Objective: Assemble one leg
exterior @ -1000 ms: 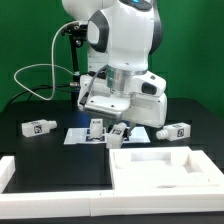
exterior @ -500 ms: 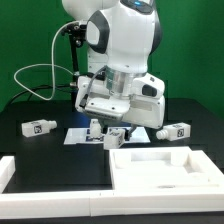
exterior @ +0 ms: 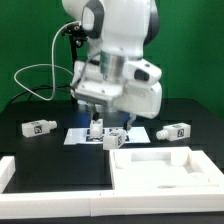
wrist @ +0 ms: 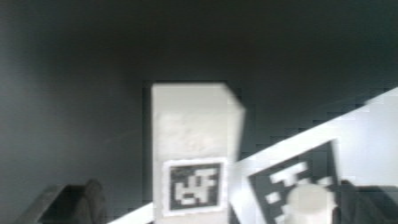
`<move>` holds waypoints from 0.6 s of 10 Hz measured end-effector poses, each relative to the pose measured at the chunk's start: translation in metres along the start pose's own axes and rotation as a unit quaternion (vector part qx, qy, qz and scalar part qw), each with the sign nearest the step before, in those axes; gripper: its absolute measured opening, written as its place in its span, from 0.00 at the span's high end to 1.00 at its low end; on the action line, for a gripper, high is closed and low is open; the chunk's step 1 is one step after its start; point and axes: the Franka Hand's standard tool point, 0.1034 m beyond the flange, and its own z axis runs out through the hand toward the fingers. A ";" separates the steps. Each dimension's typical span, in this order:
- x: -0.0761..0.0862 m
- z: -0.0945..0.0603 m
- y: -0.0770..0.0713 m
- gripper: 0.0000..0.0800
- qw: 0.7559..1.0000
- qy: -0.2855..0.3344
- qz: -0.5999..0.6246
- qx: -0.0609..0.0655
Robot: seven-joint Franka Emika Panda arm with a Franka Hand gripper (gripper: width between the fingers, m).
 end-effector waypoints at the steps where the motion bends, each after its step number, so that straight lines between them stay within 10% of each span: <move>1: -0.003 -0.001 0.004 0.19 0.996 -0.002 0.091 0.000; 6: -0.020 -0.014 0.029 0.19 0.906 -0.021 0.424 0.003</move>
Offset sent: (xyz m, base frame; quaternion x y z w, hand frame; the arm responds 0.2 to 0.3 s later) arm 0.0333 -0.0056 0.0126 0.0345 -0.0411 0.2918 0.9550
